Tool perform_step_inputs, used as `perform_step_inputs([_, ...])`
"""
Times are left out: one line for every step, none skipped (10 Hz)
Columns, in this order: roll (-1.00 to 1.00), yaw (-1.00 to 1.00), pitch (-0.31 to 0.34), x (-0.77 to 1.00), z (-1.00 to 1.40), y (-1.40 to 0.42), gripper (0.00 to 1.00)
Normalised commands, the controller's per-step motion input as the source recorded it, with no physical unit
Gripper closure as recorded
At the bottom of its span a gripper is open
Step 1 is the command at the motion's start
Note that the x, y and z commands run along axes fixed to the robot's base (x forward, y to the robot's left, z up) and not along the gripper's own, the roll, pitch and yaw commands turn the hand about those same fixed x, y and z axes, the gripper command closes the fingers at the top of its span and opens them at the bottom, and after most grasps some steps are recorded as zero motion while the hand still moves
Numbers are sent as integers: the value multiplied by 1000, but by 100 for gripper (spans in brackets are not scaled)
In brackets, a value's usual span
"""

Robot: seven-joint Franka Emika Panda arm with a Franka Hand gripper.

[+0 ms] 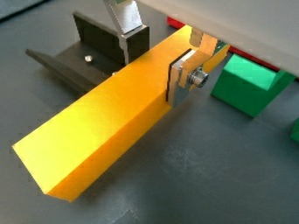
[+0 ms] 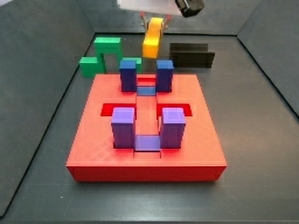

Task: Pick up the yellow object. Move up. Move to above the board. Insert the yellow object.
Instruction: Move to above the board.

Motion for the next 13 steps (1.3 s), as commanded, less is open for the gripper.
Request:
perform_step_inputs([0, 0, 0, 0, 1400, 0, 100])
perform_step_inputs([-2, 4, 24, -17, 1400, 2, 100])
perform_step_inputs([25, 6, 27, -40, 1400, 2, 100])
perform_step_inputs([37, 1, 10, -8, 1400, -3, 100])
perform_step_inputs([25, 5, 30, 4, 1400, 2, 100])
perform_step_inputs([8, 3, 64, -5, 1400, 2, 100])
perform_step_inputs([11, 4, 59, 10, 1400, 3, 100])
perform_step_inputs([17, 4, 65, 20, 463, -2, 100])
perform_step_inputs([18, 3, 61, 30, 222, -4, 100])
perform_step_inputs([10, 402, 104, -125, 188, -1400, 100])
perform_step_inputs([36, 364, 93, -133, 191, -1400, 100])
perform_step_inputs([63, 256, 39, -138, 196, -1400, 100])
perform_step_inputs([13, 121, 10, -142, 194, -1400, 100])
